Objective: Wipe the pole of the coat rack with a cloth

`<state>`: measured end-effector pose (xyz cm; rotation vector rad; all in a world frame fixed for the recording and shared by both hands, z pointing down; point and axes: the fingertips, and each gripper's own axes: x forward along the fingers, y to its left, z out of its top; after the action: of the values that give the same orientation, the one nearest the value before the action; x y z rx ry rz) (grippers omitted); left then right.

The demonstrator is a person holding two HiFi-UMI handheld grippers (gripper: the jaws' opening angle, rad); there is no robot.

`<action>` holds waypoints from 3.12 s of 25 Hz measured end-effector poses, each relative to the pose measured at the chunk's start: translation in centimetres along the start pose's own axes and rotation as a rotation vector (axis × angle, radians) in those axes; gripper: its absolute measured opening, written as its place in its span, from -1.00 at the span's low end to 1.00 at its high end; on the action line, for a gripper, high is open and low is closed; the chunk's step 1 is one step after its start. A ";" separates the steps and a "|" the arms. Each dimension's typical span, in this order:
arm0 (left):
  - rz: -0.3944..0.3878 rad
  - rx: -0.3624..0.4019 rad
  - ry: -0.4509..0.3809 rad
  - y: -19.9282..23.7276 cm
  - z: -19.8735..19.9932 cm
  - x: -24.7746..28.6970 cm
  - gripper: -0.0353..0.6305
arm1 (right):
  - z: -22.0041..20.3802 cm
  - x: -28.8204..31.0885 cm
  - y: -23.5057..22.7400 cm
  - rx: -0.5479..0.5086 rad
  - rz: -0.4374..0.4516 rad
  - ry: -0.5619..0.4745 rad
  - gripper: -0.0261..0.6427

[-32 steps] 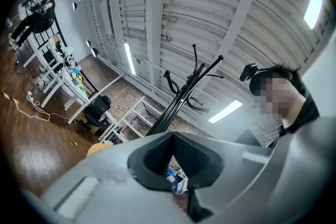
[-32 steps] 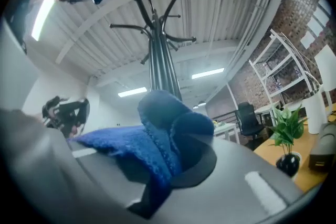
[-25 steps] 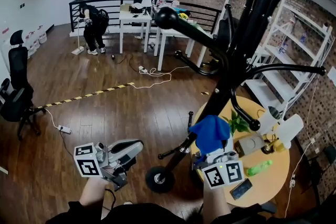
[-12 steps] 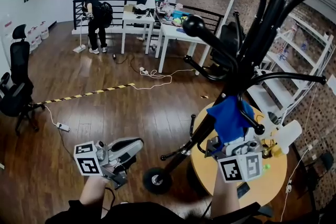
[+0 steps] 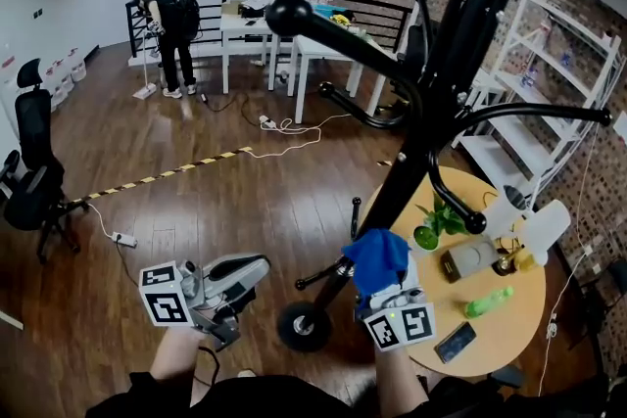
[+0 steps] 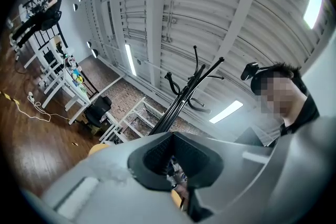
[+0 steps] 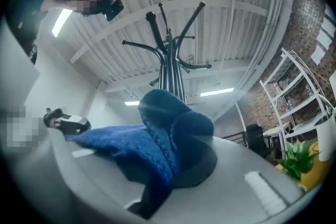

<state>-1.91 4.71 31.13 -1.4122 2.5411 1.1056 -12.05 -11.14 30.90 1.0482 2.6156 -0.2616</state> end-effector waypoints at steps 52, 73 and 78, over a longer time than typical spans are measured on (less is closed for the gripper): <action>-0.272 -0.118 0.301 8.0 3.4 -2.0 -0.88 | -10.5 -1.9 8.0 0.161 -0.364 0.282 -0.85; -0.405 -0.149 0.387 5.6 2.3 2.0 -0.88 | -13.2 -2.1 5.0 0.163 -0.488 0.466 -0.85; -0.447 -0.148 0.384 6.1 3.3 2.4 -0.89 | -13.5 -1.9 2.7 0.161 -0.563 0.403 -0.85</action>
<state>-8.93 7.01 31.29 -2.2788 2.1971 1.0359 -11.76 -6.64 44.00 0.4055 3.2667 -0.4263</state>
